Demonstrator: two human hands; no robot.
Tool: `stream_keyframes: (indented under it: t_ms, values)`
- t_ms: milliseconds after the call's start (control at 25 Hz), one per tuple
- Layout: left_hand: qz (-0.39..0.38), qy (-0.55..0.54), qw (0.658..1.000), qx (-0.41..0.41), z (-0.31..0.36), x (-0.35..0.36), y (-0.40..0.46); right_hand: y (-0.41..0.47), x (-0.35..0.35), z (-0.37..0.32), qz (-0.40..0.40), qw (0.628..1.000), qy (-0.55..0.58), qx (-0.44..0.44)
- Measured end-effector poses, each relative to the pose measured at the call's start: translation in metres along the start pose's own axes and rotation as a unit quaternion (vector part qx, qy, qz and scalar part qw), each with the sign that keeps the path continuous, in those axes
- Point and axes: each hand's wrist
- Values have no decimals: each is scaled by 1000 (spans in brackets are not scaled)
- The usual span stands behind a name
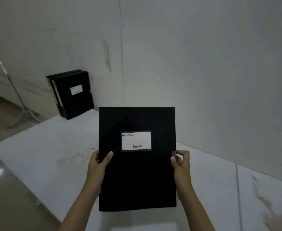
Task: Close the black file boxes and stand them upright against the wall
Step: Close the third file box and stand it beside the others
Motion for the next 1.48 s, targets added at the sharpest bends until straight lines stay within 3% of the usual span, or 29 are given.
stream_keyframes:
  t_ms: [400, 680, 840, 1040, 1160, 1280, 1480]
  values:
    - [-6, -16, 999, 37, 42, -44, 65, 50, 66, 5, -48, 999, 8, -14]
    - [60, -44, 991, 114, 66, -80, 119, 93, 133, 11, -132, 986, -99, -25]
    - [88, -29, 983, 159, 77, -114, 172, 135, 208, 9, -161, 971, -176, -30]
    - [89, -8, 979, 186, 103, -168, 248, 178, 326, -13, -151, 977, -148, -2]
    - [87, -12, 977, 192, 121, -194, 292, 186, 399, -40, -144, 980, -114, -77]
    - [70, 12, 977, 199, 132, -216, 342, 190, 468, -62, -178, 955, -154, -183]
    - [71, 62, 974, 207, 140, -227, 409, 210, 553, -62, -286, 910, -222, -203]
Point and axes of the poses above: each hand's wrist, its own y-axis towards the middle knuckle, its own x-axis out of the palm, z = x × y, and after that the axes turned 2 degrees about -x, right-handed
